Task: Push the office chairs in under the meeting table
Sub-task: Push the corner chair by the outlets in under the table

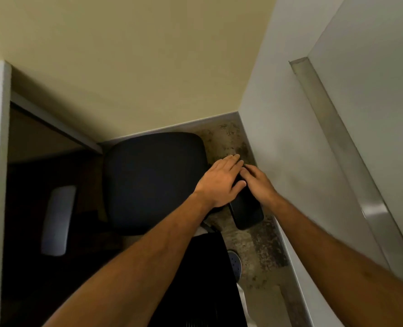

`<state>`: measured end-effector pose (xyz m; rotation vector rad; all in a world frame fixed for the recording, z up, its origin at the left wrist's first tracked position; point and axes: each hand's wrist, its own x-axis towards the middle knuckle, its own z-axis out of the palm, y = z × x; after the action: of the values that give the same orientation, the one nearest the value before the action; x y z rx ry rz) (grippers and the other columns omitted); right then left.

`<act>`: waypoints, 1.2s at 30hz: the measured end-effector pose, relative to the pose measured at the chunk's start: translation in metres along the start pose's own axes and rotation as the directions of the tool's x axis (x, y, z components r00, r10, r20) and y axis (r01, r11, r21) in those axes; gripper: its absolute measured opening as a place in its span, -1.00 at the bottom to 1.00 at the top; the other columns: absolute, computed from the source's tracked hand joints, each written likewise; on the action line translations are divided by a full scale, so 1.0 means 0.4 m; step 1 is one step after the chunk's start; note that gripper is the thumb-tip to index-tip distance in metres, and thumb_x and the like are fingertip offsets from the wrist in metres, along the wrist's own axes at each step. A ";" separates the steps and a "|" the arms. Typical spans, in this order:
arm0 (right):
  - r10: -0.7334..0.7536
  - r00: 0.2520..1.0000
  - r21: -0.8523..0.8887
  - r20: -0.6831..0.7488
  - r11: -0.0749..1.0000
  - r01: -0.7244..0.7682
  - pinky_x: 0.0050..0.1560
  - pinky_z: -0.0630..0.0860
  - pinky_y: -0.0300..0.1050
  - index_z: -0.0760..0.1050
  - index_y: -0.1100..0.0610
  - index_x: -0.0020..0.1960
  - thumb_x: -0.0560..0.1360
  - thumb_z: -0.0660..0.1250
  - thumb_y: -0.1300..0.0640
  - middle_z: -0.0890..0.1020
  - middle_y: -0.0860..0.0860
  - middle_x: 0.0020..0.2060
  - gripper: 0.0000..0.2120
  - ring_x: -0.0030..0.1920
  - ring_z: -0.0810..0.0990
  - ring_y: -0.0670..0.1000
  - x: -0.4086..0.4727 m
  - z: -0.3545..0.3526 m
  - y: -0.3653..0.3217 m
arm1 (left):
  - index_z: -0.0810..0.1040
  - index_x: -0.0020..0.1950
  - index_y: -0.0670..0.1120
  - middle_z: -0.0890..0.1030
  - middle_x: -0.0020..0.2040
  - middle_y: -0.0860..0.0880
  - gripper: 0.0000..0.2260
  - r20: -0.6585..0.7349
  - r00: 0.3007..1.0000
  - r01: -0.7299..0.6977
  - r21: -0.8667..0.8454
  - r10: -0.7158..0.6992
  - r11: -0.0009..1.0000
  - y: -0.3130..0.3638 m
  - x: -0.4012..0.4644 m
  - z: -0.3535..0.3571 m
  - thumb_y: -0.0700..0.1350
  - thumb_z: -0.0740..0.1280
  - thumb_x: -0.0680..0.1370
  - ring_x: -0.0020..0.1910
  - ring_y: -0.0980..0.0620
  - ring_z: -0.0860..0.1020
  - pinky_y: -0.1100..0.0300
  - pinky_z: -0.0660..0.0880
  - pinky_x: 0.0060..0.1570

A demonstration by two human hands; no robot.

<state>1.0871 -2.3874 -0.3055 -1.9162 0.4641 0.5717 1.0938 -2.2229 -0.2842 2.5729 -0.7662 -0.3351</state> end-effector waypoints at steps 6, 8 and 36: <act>0.088 0.987 0.192 0.137 0.975 -0.114 -0.11 0.53 -0.37 0.48 -0.11 0.36 0.67 0.19 -0.09 0.62 -0.21 0.06 -0.71 0.07 0.61 -0.19 0.023 0.015 0.047 | 0.07 0.62 -0.14 0.04 0.65 -0.08 -0.40 -0.070 0.997 -0.035 0.016 0.036 0.999 -0.025 0.019 0.109 0.13 0.10 0.67 0.62 0.01 -0.09 0.01 -0.06 0.58; 0.090 0.983 0.243 0.161 0.962 -0.128 0.04 0.55 -0.26 0.48 -0.14 0.37 0.66 0.21 -0.11 0.62 -0.18 0.12 -0.70 0.13 0.62 -0.14 0.041 0.010 0.064 | 0.10 0.62 -0.14 0.07 0.64 -0.07 -0.40 -0.113 0.993 -0.041 -0.008 0.040 0.999 -0.031 0.027 0.121 0.12 0.12 0.67 0.62 0.02 -0.07 0.03 -0.07 0.57; -0.279 0.947 -0.191 0.156 0.933 0.306 0.36 0.38 -0.06 0.40 -0.17 0.44 0.58 0.27 -0.22 0.56 -0.17 0.31 -0.56 0.38 0.45 -0.08 -0.544 0.047 -0.322 | 0.30 0.56 -0.04 0.29 0.57 -0.07 -0.48 0.162 0.958 0.220 0.113 -0.237 0.969 -0.067 -0.602 -0.432 0.17 0.14 0.66 0.55 -0.04 0.22 0.05 0.09 0.52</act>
<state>0.9785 -2.3064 -0.0910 -2.0884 0.0300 0.5581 0.9687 -2.0087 -0.1202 2.7550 -0.5528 -0.6168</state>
